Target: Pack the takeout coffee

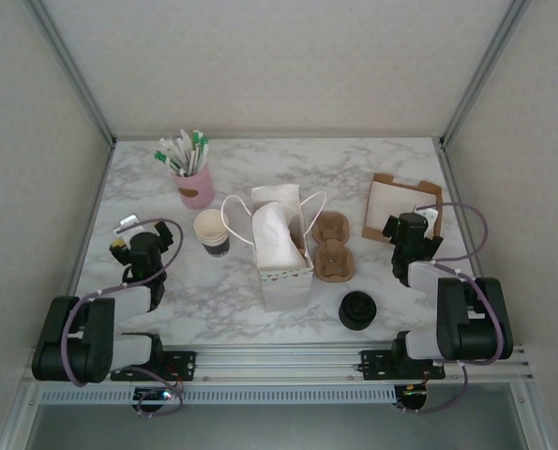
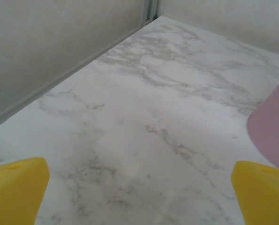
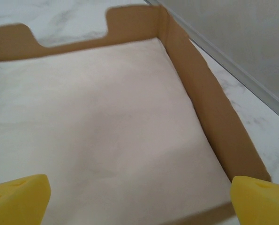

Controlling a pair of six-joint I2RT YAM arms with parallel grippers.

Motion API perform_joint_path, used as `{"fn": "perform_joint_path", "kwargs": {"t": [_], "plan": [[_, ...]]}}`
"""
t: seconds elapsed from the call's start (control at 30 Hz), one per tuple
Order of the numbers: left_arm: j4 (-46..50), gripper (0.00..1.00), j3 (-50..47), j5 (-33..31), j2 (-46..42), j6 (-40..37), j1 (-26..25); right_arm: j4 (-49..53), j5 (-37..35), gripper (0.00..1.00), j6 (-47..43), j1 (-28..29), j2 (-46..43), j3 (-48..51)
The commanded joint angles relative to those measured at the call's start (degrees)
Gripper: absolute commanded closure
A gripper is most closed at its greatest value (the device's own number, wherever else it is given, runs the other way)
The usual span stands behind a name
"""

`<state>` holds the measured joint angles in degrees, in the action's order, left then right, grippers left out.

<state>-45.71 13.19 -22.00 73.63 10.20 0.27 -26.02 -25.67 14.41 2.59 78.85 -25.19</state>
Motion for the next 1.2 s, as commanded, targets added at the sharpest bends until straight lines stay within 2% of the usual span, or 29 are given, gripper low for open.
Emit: {"fn": "perform_joint_path", "kwargs": {"t": [0.0, 0.07, 0.2, 0.4, 0.6, 0.83, 1.0, 1.17], "plan": [[-9.3, 0.01, 1.3, 3.3, 1.8, -2.0, 0.5, -6.4, 3.4, 0.01, -3.7, 0.5, -0.1, -0.5], [-11.8, 0.00, 1.1, 4.1, 2.8, -2.3, 0.6, -14.2, 5.4, 0.01, -6.8, 1.1, 1.3, 2.5], [-17.3, 0.00, -0.3, 7.4, 3.6, -3.6, 0.6, -14.0, 5.9, 0.01, -10.0, 3.4, 5.8, -1.0], [-22.1, 0.01, -3.0, 9.7, 2.7, -4.4, 0.5, -19.8, 5.5, 0.01, -12.4, 5.3, 6.2, 2.7], [-27.1, 0.00, -5.6, 8.6, 2.4, -4.6, 0.6, -35.5, 19.8, 0.01, -18.4, 5.4, 8.9, 10.3], [-31.9, 0.00, -8.2, 8.8, 2.3, -4.7, 0.7, -34.2, 18.4, 0.01, -17.8, 5.4, 8.9, 9.6], [-39.5, 0.00, -12.0, 11.0, 3.2, -6.0, 0.7, -28.1, 16.7, 0.01, -16.3, 4.9, 9.0, 6.3], [-39.9, 0.00, -12.2, 11.5, 3.1, -6.1, 0.8, -25.6, 17.7, 0.01, -15.7, 4.2, 9.2, 4.9]]}}
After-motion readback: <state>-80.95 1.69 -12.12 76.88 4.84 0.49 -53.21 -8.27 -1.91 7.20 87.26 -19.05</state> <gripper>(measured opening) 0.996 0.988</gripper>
